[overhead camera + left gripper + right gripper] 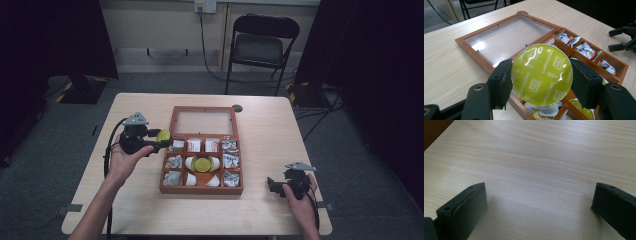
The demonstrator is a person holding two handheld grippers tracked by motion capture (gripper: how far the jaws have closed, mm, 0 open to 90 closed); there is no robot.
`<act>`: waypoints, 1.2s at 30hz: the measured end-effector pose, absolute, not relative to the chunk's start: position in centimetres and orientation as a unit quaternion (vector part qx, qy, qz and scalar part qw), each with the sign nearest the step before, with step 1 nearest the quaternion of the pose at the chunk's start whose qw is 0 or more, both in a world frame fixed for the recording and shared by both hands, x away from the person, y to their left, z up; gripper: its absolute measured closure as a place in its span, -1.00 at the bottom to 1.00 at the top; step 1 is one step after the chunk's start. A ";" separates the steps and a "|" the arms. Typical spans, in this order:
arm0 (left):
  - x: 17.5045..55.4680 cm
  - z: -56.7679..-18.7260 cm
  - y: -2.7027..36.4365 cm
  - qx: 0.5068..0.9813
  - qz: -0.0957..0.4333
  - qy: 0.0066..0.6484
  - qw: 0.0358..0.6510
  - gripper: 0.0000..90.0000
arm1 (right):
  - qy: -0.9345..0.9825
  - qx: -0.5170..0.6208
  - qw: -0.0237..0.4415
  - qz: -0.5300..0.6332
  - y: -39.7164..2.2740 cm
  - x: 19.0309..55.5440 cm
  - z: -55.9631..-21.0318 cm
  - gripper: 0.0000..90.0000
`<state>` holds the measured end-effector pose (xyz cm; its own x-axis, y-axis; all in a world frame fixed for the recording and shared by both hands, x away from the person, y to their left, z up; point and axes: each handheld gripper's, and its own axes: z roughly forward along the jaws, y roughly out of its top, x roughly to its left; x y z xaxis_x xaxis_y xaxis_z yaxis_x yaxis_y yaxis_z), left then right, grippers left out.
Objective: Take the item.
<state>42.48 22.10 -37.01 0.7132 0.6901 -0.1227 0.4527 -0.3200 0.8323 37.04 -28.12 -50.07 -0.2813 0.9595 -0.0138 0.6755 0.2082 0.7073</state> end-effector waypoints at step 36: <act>45.3 -42.6 24.8 0.811 0.141 0.419 0.384 -0.15 | 0.741 0.552 0.235 0.303 -28.1 37.0 -50.1 -1.00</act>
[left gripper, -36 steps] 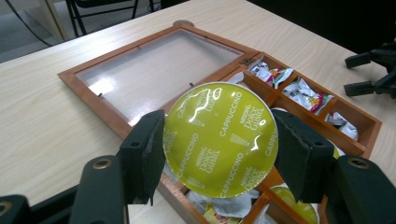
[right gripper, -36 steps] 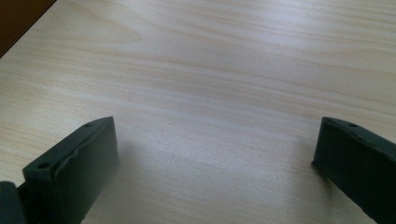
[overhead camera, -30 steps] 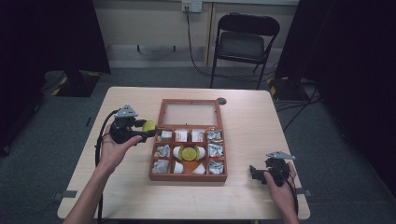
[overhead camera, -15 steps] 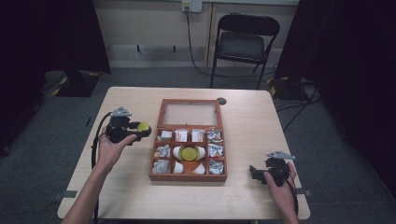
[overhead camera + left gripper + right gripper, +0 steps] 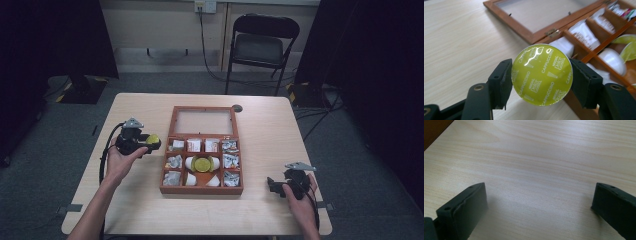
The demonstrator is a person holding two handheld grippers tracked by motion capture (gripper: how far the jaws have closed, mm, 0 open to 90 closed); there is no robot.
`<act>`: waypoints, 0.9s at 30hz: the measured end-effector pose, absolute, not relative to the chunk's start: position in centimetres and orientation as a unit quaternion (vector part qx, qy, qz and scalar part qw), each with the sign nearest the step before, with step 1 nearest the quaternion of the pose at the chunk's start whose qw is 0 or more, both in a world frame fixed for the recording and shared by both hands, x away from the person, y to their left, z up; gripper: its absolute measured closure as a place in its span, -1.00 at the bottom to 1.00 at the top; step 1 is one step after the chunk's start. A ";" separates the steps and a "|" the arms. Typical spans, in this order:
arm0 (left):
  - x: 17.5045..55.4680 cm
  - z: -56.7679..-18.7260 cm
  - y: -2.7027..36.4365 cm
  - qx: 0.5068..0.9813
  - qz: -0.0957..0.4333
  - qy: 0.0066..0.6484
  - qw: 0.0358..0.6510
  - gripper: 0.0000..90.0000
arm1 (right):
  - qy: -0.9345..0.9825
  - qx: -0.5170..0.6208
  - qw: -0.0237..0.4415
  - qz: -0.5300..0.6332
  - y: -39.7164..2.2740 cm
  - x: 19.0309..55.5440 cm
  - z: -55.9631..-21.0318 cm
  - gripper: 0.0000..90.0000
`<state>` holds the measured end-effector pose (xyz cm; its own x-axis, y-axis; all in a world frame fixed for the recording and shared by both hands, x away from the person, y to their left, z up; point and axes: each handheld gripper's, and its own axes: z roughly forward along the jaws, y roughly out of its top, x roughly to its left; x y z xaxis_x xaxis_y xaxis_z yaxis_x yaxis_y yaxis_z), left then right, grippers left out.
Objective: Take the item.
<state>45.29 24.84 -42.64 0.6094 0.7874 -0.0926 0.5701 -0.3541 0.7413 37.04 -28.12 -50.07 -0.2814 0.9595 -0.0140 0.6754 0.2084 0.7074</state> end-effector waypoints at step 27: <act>46.5 -47.0 25.0 0.824 0.114 0.442 0.337 -0.15 | 0.741 0.552 0.235 0.303 -28.1 37.0 -50.1 -1.00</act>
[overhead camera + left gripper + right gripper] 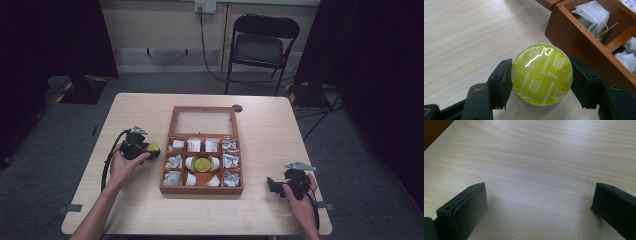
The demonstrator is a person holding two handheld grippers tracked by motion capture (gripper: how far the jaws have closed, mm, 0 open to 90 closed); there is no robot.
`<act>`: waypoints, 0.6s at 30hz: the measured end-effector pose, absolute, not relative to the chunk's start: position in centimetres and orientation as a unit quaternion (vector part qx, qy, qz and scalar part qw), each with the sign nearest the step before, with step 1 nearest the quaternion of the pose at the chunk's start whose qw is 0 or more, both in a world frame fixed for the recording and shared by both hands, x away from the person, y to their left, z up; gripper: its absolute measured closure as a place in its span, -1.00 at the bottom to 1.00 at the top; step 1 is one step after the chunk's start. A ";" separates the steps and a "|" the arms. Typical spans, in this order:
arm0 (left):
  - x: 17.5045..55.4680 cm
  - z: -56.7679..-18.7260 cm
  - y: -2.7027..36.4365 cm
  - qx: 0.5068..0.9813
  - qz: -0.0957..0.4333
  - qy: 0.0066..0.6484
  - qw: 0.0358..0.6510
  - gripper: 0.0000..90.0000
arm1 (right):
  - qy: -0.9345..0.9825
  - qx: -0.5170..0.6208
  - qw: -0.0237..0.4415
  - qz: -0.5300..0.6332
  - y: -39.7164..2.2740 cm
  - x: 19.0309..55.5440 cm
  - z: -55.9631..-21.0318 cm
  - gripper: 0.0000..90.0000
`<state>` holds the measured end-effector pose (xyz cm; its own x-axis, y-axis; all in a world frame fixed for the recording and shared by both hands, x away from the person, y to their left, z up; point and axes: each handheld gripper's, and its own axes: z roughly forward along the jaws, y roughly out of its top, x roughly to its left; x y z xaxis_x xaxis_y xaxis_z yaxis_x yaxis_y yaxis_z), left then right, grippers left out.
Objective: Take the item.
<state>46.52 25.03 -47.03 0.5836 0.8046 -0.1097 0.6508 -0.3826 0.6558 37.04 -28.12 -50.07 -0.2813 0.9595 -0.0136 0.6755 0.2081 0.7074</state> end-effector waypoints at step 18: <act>46.6 -47.3 25.2 0.815 0.104 0.452 0.347 -0.43 | 0.741 0.552 0.234 0.303 -28.1 37.0 -50.1 -1.00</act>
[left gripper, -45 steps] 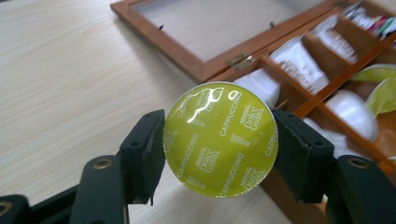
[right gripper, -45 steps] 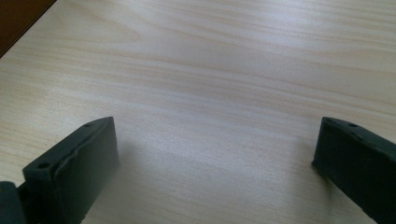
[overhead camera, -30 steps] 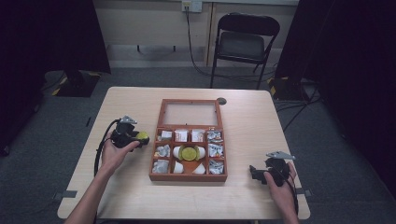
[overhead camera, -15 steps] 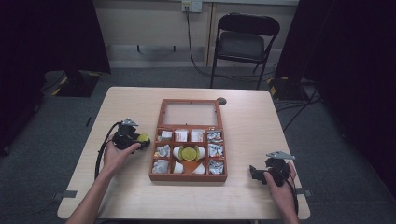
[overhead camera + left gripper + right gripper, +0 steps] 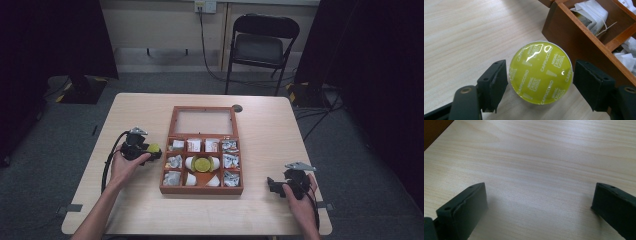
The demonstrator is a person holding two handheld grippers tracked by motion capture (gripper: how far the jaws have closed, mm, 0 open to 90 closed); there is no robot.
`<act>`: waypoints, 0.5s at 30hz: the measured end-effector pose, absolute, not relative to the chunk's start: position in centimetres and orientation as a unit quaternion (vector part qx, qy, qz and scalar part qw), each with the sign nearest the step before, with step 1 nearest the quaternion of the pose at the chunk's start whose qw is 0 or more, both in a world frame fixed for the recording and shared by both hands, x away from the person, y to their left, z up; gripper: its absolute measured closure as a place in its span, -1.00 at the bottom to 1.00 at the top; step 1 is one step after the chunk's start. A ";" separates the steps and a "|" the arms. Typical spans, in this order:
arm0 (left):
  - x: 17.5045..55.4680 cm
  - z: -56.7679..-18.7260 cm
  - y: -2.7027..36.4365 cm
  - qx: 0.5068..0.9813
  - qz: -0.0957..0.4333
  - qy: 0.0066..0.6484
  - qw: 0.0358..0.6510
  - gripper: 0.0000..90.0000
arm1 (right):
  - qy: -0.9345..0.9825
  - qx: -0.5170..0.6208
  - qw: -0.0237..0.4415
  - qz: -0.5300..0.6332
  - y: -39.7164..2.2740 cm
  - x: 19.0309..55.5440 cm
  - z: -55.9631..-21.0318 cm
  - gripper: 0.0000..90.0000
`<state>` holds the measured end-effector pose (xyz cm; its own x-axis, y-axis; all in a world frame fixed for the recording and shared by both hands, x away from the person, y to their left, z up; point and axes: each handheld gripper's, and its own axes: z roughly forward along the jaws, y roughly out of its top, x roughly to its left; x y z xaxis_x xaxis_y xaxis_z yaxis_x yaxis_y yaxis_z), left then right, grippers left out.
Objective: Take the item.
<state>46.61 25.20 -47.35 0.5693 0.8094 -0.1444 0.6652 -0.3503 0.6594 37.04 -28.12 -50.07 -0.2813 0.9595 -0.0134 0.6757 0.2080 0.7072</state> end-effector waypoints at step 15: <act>45.9 -45.8 25.5 0.807 0.116 0.444 0.372 -0.62 | 0.742 0.551 0.234 0.303 -28.1 37.1 -50.1 -1.00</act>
<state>45.91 25.47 -45.84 0.5786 0.8028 -0.1440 0.6303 -0.3282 0.7036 37.08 -28.14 -50.06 -0.2835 0.9589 -0.0131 0.6755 0.2094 0.7070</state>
